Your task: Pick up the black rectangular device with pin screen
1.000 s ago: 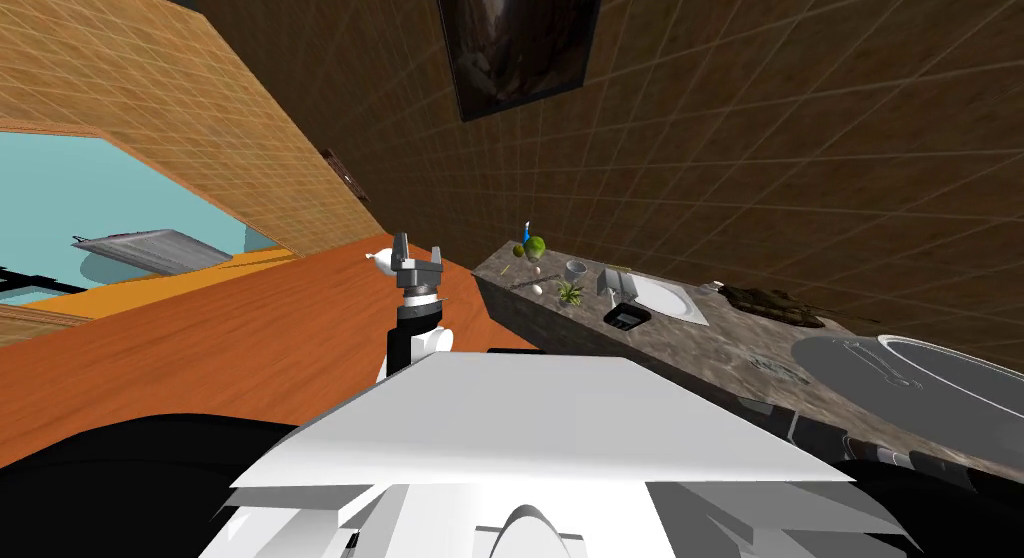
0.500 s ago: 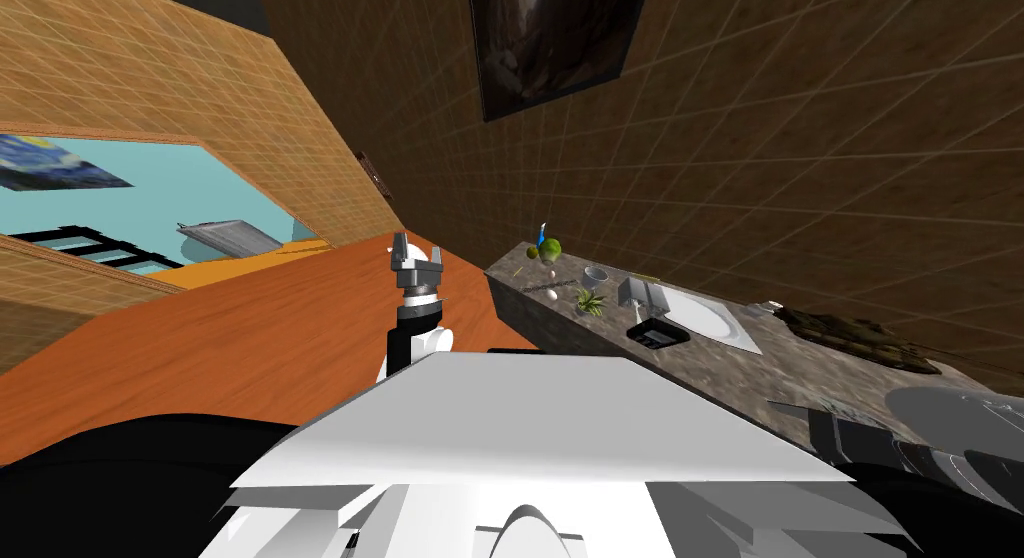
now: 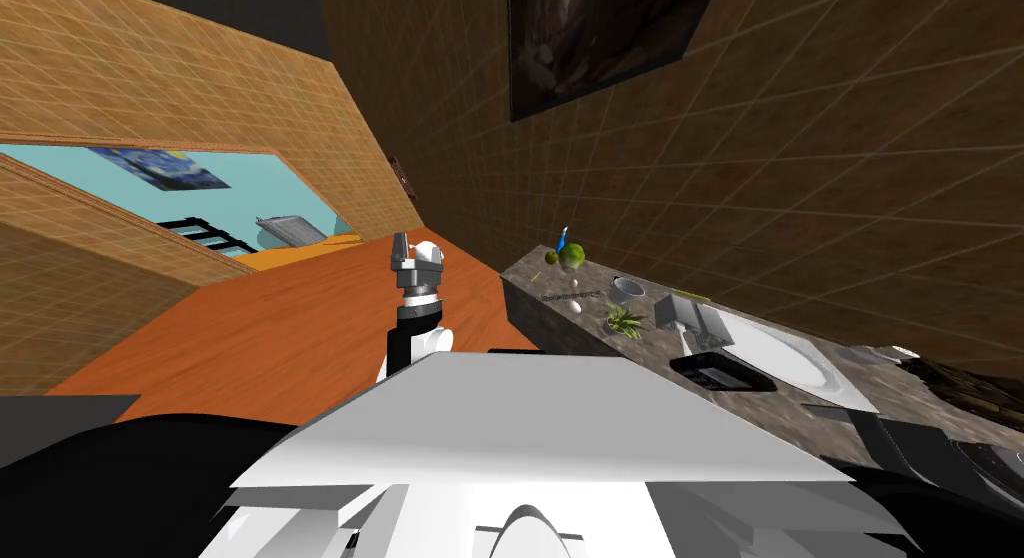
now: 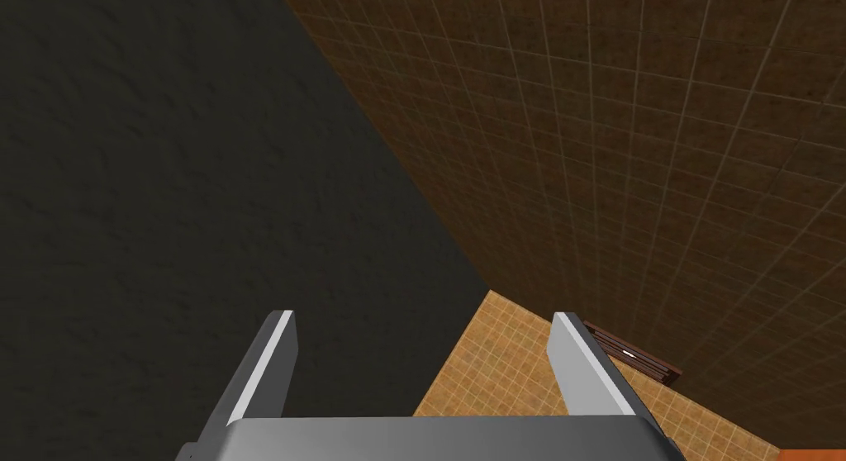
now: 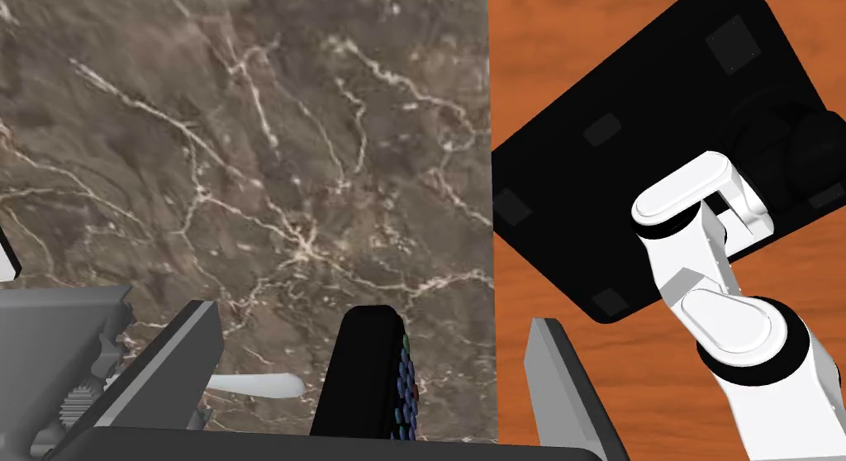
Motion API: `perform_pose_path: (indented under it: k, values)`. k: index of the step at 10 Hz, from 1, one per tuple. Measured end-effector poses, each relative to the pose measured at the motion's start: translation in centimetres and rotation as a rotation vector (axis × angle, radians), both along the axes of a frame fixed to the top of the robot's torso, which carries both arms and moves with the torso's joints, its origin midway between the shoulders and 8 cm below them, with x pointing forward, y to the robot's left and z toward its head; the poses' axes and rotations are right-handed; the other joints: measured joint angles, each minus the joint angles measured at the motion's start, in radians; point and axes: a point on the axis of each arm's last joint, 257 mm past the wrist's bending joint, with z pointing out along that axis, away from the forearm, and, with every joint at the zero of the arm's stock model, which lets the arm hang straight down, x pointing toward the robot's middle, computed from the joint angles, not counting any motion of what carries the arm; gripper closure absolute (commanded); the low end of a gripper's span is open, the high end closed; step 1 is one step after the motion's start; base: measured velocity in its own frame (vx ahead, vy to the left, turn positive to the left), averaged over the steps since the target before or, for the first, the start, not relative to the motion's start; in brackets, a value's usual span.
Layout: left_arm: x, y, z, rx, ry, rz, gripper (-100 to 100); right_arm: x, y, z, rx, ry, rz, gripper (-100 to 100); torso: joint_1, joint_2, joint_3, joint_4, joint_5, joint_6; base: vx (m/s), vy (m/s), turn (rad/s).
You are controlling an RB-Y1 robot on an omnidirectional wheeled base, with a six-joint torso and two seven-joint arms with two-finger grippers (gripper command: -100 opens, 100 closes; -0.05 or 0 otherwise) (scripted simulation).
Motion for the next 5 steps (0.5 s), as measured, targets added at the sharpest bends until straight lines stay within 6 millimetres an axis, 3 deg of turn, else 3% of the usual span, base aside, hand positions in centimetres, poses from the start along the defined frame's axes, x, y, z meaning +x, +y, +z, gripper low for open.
perform_pose_path:
  k: [3,4,5]
  values:
    - [0.0,0.0,0.0,0.0,0.0,0.0,0,-0.4,-1.1,1.6,-0.017,0.054,0.058,-100,0.002,0.0,0.0,0.0,0.0,0.0,0.128,0.157,0.141]
    - [0.0,0.0,0.0,0.0,0.0,0.0,0,-0.6,-1.3,1.9,-0.018,0.064,0.076,-100,0.002,0.0,0.0,0.0,0.0,0.001,0.062,0.067,0.003]
    - [0.0,0.0,0.0,0.0,0.0,0.0,0,-0.7,-1.3,1.9,-0.016,0.066,0.078,0,-0.003,0.004,0.002,0.001,0.0,0.001,0.012,0.014,0.0]
